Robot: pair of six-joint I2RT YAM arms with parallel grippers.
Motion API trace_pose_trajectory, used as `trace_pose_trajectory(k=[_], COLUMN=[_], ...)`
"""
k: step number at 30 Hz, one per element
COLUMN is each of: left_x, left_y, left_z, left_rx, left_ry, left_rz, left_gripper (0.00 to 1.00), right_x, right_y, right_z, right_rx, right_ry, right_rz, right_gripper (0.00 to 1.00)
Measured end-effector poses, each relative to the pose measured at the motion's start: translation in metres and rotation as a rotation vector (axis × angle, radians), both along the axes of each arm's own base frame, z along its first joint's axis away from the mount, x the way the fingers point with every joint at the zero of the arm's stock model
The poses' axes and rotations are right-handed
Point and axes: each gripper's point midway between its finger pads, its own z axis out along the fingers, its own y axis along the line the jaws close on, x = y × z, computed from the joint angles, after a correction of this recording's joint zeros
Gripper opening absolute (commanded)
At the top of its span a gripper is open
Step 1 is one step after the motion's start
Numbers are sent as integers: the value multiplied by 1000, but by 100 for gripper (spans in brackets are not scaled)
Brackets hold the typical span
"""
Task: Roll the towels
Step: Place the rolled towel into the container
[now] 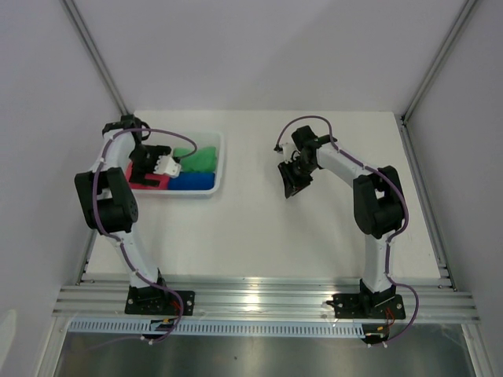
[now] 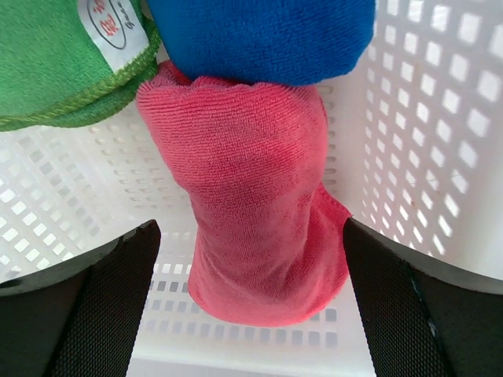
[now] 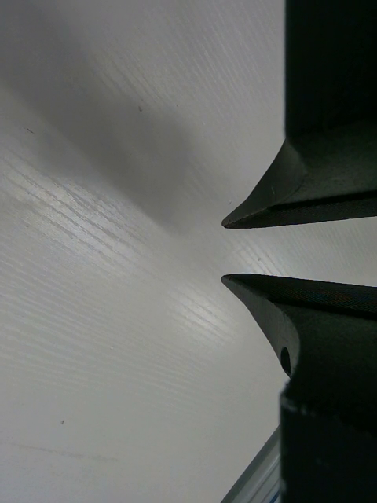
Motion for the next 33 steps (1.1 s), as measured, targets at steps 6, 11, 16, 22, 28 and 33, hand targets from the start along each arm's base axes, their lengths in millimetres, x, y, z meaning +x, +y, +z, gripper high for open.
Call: trace_pose_trajectory(k=[6, 11, 16, 22, 28, 33], left_x=[-7, -19, -22, -21, -44, -83], left_y=[-10, -23, -40, -66, -51, -12], left_z=[20, 47, 73, 139, 201, 191], left_rx=[-46, -106, -230, -508, -634, -587], left_ry=[-23, -48, -97, -285, -492, -616], left_rz=[-4, 32, 176, 546, 967, 1325], left_gripper=[99, 99, 100, 100, 99, 100], right_x=[3, 15, 40, 77, 104, 111], right_y=[-1, 0, -3, -26, -84, -177], right_z=[0, 4, 32, 100, 175, 190], right_rx=[-5, -10, -14, -61, -85, -194], right_ry=[-12, -69, -223, -544, -797, -896], right_rz=[-4, -18, -49, -155, -389, -710], right_gripper=[33, 33, 34, 99, 99, 99])
